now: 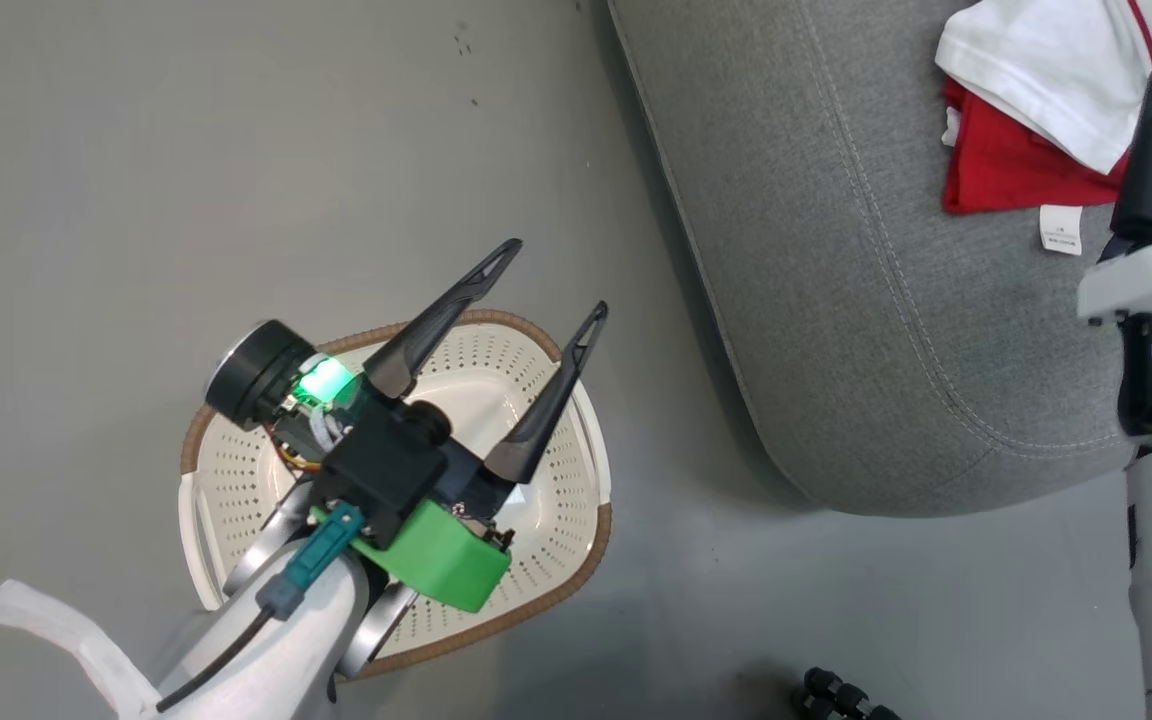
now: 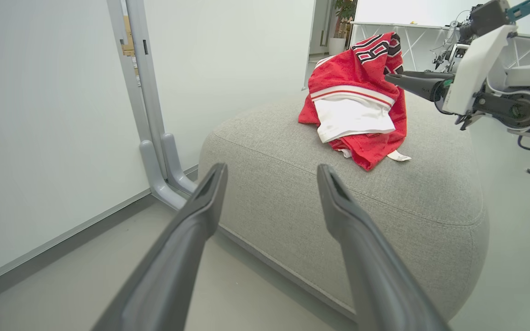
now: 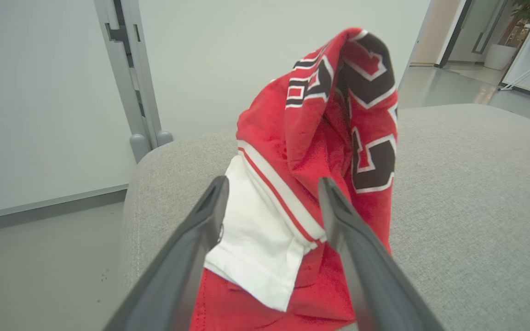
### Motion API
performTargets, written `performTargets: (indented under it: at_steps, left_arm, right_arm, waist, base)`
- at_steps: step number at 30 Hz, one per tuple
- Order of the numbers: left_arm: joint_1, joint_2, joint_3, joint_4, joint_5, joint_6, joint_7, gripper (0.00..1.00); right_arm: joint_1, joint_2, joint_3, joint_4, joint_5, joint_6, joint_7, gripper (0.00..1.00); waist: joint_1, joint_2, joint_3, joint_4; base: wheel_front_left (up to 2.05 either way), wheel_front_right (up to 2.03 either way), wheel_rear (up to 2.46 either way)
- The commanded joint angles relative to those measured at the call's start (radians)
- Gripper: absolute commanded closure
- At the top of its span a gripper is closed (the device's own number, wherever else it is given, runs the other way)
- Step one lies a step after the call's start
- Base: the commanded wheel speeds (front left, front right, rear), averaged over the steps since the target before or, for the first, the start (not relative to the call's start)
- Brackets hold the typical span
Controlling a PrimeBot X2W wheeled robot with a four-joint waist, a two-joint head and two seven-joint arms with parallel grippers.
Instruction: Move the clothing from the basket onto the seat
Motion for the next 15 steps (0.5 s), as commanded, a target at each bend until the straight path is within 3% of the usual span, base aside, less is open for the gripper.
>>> performTargets:
  at_steps: [1, 7, 15]
  left_arm:
    - [0.028, -0.003, 0.016, 0.009, -0.019, 0.016, -0.020, 0.00]
    - [0.088, -0.008, 0.074, 0.045, -0.059, 0.070, -0.068, 0.00]
    - [0.157, -0.024, 0.162, 0.105, -0.108, 0.130, -0.105, 0.00]
  right_arm:
    - [0.046, 0.021, 0.008, -0.044, -0.023, 0.000, -0.004, 0.00]
    - [0.200, 0.094, 0.055, -0.224, -0.084, 0.000, -0.004, 0.00]
    - [0.341, 0.128, 0.143, -0.347, -0.103, 0.000, -0.003, 0.00]
  waist:
    - [-0.0001, 0.0000, -0.054, 0.017]
    - [-0.0001, 0.0000, -0.120, 0.058]
    - [-0.0001, 0.0000, -0.183, 0.138]
  base:
    - [0.00, 0.00, 0.00]
    - [0.00, 0.00, 0.00]
    - [0.00, 0.00, 0.00]
